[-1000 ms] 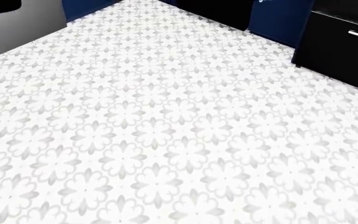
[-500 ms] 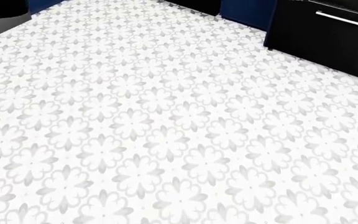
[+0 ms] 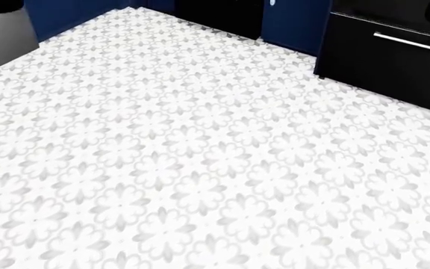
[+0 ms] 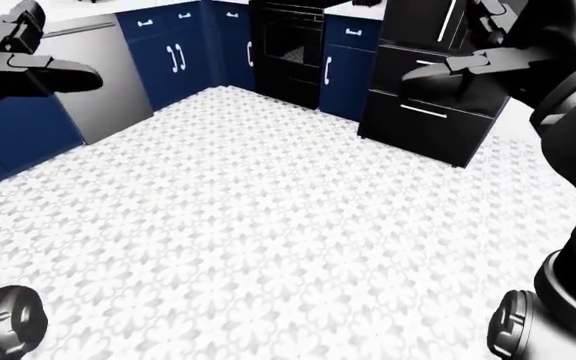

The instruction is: Navigate to the stove.

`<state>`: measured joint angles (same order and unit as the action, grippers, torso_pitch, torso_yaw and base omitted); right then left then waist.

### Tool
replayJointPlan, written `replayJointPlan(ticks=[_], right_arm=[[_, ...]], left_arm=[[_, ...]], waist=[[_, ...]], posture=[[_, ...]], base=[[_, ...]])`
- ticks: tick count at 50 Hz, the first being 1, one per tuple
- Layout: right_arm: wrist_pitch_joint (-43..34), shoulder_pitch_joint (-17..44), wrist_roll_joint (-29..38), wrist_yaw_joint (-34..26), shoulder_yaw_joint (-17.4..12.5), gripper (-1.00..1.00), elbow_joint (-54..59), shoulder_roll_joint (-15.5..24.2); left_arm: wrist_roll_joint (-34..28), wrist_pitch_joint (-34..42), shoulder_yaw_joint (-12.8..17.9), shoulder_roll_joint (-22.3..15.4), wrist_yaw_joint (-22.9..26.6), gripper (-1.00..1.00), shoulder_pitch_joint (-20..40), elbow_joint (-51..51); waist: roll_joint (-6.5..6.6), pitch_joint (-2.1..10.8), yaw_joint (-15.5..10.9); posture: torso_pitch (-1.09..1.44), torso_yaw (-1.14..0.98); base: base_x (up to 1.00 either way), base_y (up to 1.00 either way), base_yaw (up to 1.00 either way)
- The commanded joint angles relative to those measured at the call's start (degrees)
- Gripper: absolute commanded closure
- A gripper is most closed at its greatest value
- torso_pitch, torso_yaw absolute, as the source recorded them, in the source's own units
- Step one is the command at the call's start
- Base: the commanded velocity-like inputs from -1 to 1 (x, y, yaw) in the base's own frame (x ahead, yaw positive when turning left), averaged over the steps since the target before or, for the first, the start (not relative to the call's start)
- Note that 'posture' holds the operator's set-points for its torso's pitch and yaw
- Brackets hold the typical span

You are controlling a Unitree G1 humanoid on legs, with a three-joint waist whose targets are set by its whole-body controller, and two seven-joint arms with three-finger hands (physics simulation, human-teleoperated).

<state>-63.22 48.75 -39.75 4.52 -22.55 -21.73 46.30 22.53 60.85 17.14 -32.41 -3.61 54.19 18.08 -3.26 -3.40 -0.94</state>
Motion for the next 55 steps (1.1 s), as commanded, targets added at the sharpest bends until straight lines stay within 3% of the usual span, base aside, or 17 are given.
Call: replayJointPlan(ticks=[1, 10, 13, 15, 18, 25, 28, 30, 31, 33, 35, 41, 43, 45, 46, 47, 55], right_arm=[[1.20, 1.52, 0.63, 0.42, -1.34, -1.00, -0.09, 0.92], [1.41, 1.37, 1.06, 0.29, -1.18, -1.00, 0.07, 0.72], [1.38, 1.25, 1.05, 0.34, -1.33, -1.00, 0.08, 0.69], [1.48, 1.27, 1.12, 0.34, -1.29, -1.00, 0.22, 0.69], [1.43, 1.29, 0.91, 0.50, -1.40, -1.00, 0.30, 0.52], [1.45, 1.07, 0.81, 0.74, -1.42, -1.00, 0.29, 0.35], [0.98, 1.39, 0.30, 1.02, -1.58, -1.00, 0.13, 0.38], [0.98, 1.39, 0.25, 1.12, -1.42, -1.00, 0.14, 0.45], [1.01, 1.34, 0.19, 1.17, -1.44, -1.00, 0.05, 0.41], [1.23, 1.30, 0.29, 1.12, -1.21, -1.00, 0.27, 0.43], [1.26, 1.30, 0.30, 1.09, -1.22, -1.00, 0.32, 0.42], [1.08, 1.36, 0.21, 1.13, -1.32, -1.00, 0.27, 0.50], [0.96, 1.46, 0.10, 1.19, -1.39, -1.00, 0.23, 0.59], [1.51, 1.13, 0.37, 1.06, -1.18, -1.00, 0.44, 0.48], [1.63, 1.05, 0.46, 1.00, -1.10, -1.00, 0.45, 0.44], [1.57, 1.08, 0.45, 0.98, -1.16, -1.00, 0.44, 0.47], [0.95, 1.25, 0.12, 1.23, -1.42, -1.00, 0.07, 0.56]], left_arm=[[0.45, -0.91, -0.18, -0.24, -0.02, -1.00, 1.63, 1.35], [0.34, -1.52, -0.31, -0.29, 0.03, -1.00, 1.72, 0.63], [0.27, -1.56, -0.44, -0.18, 0.00, -1.00, 1.51, 0.85], [0.27, -1.52, -0.40, -0.20, 0.06, -1.00, 1.48, 0.88], [0.19, -1.73, -0.36, -0.22, 0.13, -1.00, 1.40, 0.71], [0.26, -1.39, -0.26, -0.16, 0.08, -1.00, 1.36, 1.08], [0.42, -1.14, -0.02, -0.35, 0.00, -1.00, 1.56, 1.11], [0.45, -1.29, -0.11, -0.37, 0.02, -1.00, 1.55, 0.96], [0.42, -1.43, -0.18, -0.34, 0.03, -1.00, 1.51, 0.86], [0.40, -1.54, -0.19, -0.40, 0.05, -1.00, 1.61, 0.61], [0.46, -1.39, -0.15, -0.44, 0.01, -1.00, 1.72, 0.63], [0.32, -1.72, -0.25, -0.43, 0.13, -1.00, 1.55, 0.38], [0.34, -1.61, -0.31, -0.35, 0.06, -1.00, 1.48, 0.63], [0.22, -1.91, -0.39, -0.29, 0.14, -1.00, 1.38, 0.39], [0.19, -1.94, -0.37, -0.33, 0.17, -1.00, 1.40, 0.34], [0.32, -1.53, -0.25, -0.36, 0.10, -1.00, 1.50, 0.64], [0.17, -1.53, -0.33, -0.22, 0.14, -1.00, 1.38, 0.80]], waist=[[-0.99, 0.94, 0.12], [1.36, 0.70, 0.55], [3.54, 1.02, 1.33], [6.45, 1.92, 1.74], [6.67, 0.26, 1.37], [3.97, 0.83, -0.27], [1.96, 1.36, -0.79], [-0.87, 2.34, -0.82], [-0.09, 2.03, -0.58], [-1.16, 0.04, -0.49], [-0.41, 0.99, 0.23], [2.19, 0.84, 1.30], [3.82, 1.36, 1.63], [6.96, 2.64, 1.46], [5.62, 1.78, 1.11], [6.58, 0.50, 1.57], [4.02, 1.24, -0.36]], posture=[[0.00, 0.00], [0.00, 0.00], [0.00, 0.00], [0.00, 0.00], [0.00, 0.00], [0.00, 0.00], [0.00, 0.00], [0.00, 0.00], [0.00, 0.00], [0.00, 0.00], [0.00, 0.00], [0.00, 0.00], [0.00, 0.00], [0.00, 0.00], [0.00, 0.00], [0.00, 0.00], [0.00, 0.00]], base=[[0.45, 0.00, 0.00], [0.46, 0.00, 0.00], [0.46, 0.00, 0.00], [0.46, 0.00, 0.00], [0.46, 0.00, 0.00], [0.46, 0.00, 0.00], [0.46, 0.00, 0.00], [0.47, 0.00, 0.00], [0.46, 0.00, 0.00], [0.46, 0.00, 0.00], [0.46, 0.00, 0.00], [0.46, 0.00, 0.00], [0.46, 0.00, 0.00], [0.46, 0.00, 0.00], [0.46, 0.00, 0.00], [0.46, 0.00, 0.00], [0.46, 0.00, 0.00]])
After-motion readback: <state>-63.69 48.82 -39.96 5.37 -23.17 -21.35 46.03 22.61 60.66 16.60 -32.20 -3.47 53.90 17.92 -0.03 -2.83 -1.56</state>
